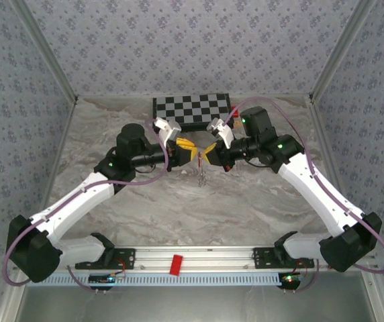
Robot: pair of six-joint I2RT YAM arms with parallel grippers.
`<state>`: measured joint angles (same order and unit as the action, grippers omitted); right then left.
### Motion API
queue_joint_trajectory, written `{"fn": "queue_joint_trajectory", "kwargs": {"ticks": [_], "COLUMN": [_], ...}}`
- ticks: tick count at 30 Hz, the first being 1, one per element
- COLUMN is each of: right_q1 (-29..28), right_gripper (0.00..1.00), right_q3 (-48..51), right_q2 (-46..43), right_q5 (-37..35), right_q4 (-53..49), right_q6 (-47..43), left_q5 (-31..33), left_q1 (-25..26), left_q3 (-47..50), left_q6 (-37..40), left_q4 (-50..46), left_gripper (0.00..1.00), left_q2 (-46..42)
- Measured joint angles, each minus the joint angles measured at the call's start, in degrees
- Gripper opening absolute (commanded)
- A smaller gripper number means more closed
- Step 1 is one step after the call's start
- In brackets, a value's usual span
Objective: Put the keys on the keyring
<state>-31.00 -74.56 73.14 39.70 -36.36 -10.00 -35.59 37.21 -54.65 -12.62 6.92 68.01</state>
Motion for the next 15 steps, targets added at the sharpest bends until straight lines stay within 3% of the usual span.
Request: {"fn": "queue_joint_trajectory", "kwargs": {"ticks": [15], "right_q1": [0.26], "right_gripper": [0.00], "right_q3": [0.00], "right_q2": [0.00], "right_q5": [0.98], "right_q4": [0.09], "right_q6": [0.00], "left_q5": [-1.07], "left_q1": [1.49], "left_q3": [-0.02], "left_q6": [2.12], "left_q4": [-2.49], "left_gripper": [0.27], "left_q2": [2.32]}}
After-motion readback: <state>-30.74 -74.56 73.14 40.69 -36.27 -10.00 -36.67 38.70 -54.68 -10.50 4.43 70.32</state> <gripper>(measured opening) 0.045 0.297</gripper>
